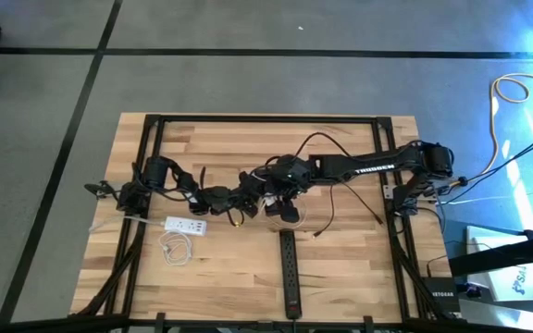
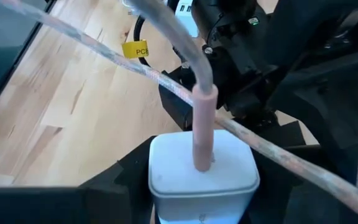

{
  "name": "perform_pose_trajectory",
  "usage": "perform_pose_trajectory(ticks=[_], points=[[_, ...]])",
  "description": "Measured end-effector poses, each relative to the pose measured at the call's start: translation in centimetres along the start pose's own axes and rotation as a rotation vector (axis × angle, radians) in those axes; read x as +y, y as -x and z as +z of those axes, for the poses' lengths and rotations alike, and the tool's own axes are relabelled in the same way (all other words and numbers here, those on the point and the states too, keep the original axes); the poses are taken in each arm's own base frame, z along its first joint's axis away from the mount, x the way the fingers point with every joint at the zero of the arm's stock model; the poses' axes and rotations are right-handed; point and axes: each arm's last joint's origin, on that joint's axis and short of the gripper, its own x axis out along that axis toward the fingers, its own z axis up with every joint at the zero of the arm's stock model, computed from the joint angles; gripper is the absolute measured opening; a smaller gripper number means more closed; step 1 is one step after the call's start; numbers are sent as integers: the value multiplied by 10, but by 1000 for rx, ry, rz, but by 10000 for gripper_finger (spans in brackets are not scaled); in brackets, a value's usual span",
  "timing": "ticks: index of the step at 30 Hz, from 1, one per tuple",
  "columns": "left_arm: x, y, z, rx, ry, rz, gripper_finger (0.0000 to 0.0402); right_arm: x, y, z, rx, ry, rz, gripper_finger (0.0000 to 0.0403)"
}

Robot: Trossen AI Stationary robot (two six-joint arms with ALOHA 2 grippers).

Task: Insert USB
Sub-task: Insert the white USB adapter into the black outlet extension

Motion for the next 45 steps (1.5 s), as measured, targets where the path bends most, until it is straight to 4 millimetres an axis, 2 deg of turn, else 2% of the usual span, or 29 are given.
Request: perform_pose_trajectory(ticks=[10, 18, 25, 37, 45], points=[[0, 0, -1, 10, 20, 4, 261, 4, 16, 3, -13, 8, -29, 172], [1, 0, -1, 12, 15, 6, 261, 6, 13, -4, 9, 16, -71, 172], [1, 0, 0, 11, -2, 6, 261, 6, 6, -14, -46, 15, -48, 172], [1, 0, -1, 19, 8, 10, 261, 8, 16, -26, -66, 2, -64, 169], [2, 0, -1, 27, 23, 17, 261, 8, 16, -23, -103, 6, -68, 169]])
